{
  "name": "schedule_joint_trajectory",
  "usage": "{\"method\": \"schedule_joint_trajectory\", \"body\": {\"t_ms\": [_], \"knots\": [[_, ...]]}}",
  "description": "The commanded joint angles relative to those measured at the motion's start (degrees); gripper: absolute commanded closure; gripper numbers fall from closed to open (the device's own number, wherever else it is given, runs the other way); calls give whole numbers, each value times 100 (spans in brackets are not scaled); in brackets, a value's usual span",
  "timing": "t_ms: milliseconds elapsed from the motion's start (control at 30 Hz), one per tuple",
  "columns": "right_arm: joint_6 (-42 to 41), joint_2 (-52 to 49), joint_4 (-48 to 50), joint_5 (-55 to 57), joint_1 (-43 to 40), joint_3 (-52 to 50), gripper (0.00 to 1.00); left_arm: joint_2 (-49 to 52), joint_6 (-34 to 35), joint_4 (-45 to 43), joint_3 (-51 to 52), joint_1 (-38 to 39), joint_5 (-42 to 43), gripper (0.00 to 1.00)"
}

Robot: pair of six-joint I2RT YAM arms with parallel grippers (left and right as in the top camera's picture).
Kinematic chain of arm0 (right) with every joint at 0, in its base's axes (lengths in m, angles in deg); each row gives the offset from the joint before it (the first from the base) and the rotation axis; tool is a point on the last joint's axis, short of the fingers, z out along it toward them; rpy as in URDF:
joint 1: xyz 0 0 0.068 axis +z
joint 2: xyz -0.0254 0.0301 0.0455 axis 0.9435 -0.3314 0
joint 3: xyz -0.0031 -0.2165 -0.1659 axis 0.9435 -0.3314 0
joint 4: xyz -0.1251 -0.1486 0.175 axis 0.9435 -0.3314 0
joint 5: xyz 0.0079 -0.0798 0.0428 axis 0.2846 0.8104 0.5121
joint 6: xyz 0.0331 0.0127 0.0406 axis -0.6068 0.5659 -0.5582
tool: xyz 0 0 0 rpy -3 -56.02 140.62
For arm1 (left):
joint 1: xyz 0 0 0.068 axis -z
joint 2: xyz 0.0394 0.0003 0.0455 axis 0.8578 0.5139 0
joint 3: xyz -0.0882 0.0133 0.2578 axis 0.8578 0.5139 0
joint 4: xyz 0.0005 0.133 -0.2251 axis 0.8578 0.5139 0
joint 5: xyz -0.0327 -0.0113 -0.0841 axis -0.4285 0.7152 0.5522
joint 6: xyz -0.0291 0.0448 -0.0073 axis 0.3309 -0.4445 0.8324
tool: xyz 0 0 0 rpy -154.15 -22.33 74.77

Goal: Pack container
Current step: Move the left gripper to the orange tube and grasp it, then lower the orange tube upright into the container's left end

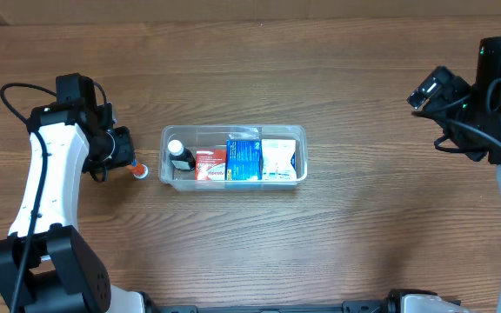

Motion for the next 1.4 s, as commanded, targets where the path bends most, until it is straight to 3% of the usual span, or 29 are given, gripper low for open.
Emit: {"method": "schedule_joint_trajectory", "body": {"t_ms": [0,67,167,267,333,500,700,967,1367], "knots": [[35,0,24,-4,-17,50,0,-28,-20,72,11,-28,63,95],[35,0,22,-4,-17,50,0,-70,-20,448,-289,-28,61,95],[35,0,24,-4,-17,50,0,-199,-4,1665,-1440,-7,389,92],[35,0,24,-4,-17,50,0,-452,-90,2675,-2677,260,404,95],[35,0,22,-2,-17,50,0,-726,-87,2935,-3147,564,404,95],[35,0,24,-4,-17,50,0,-1093,70,2957,-3180,1335,400,95],[35,0,24,-4,-17,50,0,-861,111,2522,-2463,1989,304,94],[35,0,24,-4,-17,50,0,-848,153,1598,-664,1998,164,94],[35,0,22,-2,-17,50,0,-848,155,127,579,1998,-223,85]]}}
